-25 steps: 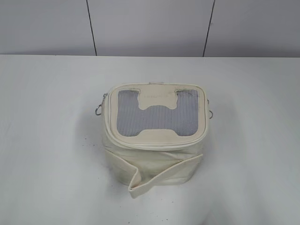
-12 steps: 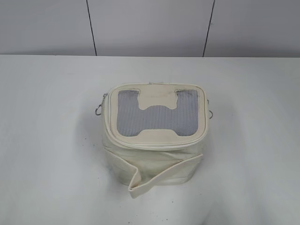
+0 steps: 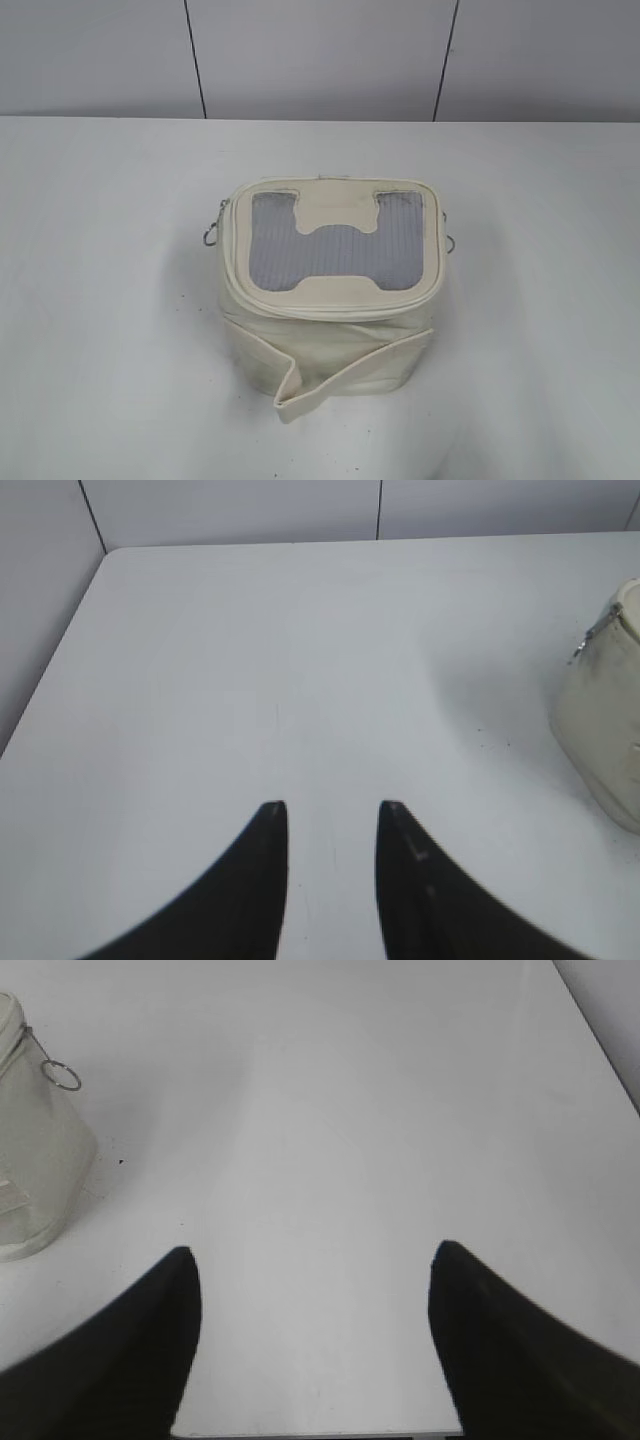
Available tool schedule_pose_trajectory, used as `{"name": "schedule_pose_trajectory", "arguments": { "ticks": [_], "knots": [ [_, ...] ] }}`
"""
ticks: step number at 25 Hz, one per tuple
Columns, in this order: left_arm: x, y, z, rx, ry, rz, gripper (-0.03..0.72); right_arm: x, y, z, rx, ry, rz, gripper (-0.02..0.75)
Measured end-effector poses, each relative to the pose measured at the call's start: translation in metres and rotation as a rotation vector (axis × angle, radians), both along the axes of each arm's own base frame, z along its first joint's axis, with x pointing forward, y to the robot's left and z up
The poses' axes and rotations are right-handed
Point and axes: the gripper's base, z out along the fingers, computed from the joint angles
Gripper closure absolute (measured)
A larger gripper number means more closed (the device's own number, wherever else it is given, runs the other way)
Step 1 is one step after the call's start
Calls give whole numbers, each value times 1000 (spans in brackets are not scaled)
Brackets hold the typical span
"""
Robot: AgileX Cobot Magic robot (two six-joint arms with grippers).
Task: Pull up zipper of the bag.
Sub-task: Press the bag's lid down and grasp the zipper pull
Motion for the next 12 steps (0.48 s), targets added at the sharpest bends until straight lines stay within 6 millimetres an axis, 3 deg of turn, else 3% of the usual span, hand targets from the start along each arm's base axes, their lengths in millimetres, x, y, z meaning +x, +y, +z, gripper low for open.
{"name": "schedule_pose_trajectory", "arguments": {
  "ticks": [8,12],
  "knots": [
    [0,0,0,0,0,0,451,1,2,0,24,7,16,185],
    [-1,-1,3,-8,-16,-5,451,15,5,14,54,-15,30,185]
  ]
}}
